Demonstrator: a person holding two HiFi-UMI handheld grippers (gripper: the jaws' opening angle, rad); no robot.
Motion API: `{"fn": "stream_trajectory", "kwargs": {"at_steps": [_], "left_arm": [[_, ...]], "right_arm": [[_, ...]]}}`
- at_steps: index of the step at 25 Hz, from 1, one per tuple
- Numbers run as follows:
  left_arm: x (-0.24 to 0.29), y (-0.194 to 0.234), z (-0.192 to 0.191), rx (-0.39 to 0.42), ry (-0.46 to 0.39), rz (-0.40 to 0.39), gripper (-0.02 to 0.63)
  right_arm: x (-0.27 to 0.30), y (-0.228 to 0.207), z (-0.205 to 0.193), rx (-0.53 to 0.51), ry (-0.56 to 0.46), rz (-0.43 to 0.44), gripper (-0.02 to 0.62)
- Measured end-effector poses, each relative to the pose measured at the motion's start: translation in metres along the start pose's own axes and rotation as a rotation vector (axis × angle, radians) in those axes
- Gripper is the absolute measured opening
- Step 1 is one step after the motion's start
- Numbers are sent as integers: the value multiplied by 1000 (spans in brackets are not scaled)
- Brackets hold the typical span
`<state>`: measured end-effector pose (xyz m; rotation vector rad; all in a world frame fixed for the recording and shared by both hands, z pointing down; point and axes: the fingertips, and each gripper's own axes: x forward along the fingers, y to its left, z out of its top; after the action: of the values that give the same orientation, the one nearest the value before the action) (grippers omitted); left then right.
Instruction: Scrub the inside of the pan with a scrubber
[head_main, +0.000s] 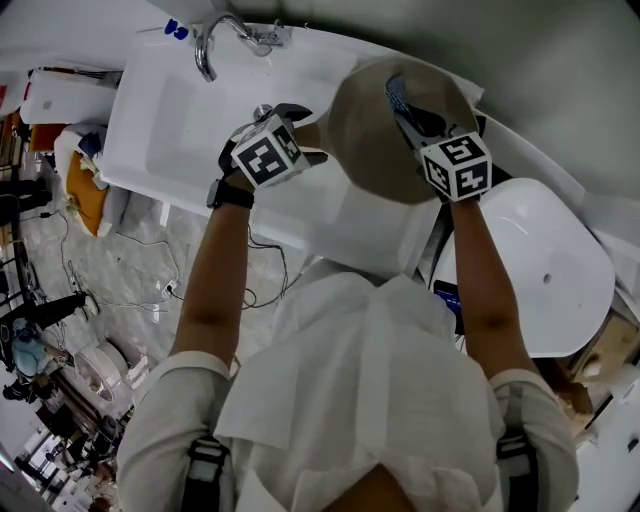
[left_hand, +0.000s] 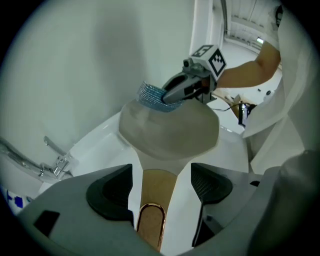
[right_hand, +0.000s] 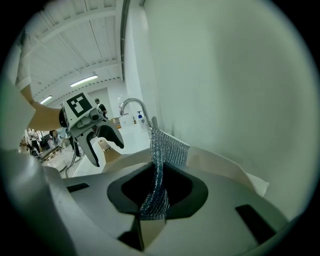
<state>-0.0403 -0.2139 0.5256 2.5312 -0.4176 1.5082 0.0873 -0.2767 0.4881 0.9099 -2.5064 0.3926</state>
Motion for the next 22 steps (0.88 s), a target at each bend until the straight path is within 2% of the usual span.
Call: {"fn": "stream_trajectory", "kwargs": {"at_steps": [5,9,14,18,22], "left_arm": [[19,1,-21,74,191,-82,357],[32,0,-28,81,274,-128,357],[46,2,-33,79,333,-125,356],[57,-1,-37,89,353,-134,273],[58,-1,-35,112,341,-138,267]], "right_arm": [[10,-5,-8,6,43,-7,54],[21,-8,-9,12,63,-5,54],[38,-10,-5,63,65,1,54],[57,-13,-8,133,88,0,54],[67,-21,-11,191,110,-12,54]]}}
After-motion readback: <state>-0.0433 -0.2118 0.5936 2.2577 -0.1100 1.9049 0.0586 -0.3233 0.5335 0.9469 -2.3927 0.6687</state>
